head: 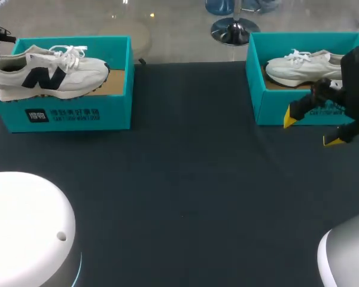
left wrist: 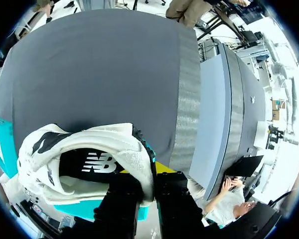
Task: Take the shoe out of the shoebox, open the shoe tongue, remove and reinsert the insole, then place the shoe into the shoebox
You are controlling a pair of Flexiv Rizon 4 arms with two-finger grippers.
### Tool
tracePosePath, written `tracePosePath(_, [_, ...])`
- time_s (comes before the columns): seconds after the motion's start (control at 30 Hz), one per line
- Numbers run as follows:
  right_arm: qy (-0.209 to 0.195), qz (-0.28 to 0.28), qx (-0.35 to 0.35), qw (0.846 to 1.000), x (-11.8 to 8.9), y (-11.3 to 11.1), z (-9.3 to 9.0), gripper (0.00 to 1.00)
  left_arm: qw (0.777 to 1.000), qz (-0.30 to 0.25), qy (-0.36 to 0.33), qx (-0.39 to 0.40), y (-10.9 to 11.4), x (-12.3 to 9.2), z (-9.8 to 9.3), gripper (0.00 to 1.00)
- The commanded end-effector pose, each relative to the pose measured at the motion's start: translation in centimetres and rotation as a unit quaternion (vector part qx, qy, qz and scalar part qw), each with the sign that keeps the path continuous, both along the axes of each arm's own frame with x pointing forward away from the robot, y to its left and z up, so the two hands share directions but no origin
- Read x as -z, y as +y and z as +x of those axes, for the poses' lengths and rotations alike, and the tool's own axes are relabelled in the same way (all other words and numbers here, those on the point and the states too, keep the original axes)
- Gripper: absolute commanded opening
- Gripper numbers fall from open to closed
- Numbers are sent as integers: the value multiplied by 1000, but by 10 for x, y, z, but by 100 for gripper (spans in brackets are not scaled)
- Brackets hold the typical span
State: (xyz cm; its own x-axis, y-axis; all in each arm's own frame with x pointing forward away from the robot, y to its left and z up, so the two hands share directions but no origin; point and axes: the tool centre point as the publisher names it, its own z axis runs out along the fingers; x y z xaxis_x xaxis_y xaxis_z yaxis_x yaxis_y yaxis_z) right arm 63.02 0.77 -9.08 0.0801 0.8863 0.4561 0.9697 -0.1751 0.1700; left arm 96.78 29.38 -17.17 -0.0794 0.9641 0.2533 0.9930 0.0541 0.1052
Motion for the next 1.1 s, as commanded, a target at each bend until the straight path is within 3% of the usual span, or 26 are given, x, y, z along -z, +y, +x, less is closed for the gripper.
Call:
tracePosePath(0.03, [4,-2,-1,1000,-1,2,3,100,999,5,-10,35,2,-2,2,0])
tracePosePath(0.7, [4,-2,-1,1000,-1,2,3,100,995,4,-2,101,6,0,76,0])
tracePosePath(0.87, [4,-2,-1,1000,-1,2,3,100,994,22,11,107,2,12,96,0])
tracePosePath(1.1, [4,-2,-1,1000,-1,2,3,100,992,16,26,126,2,30,108,0])
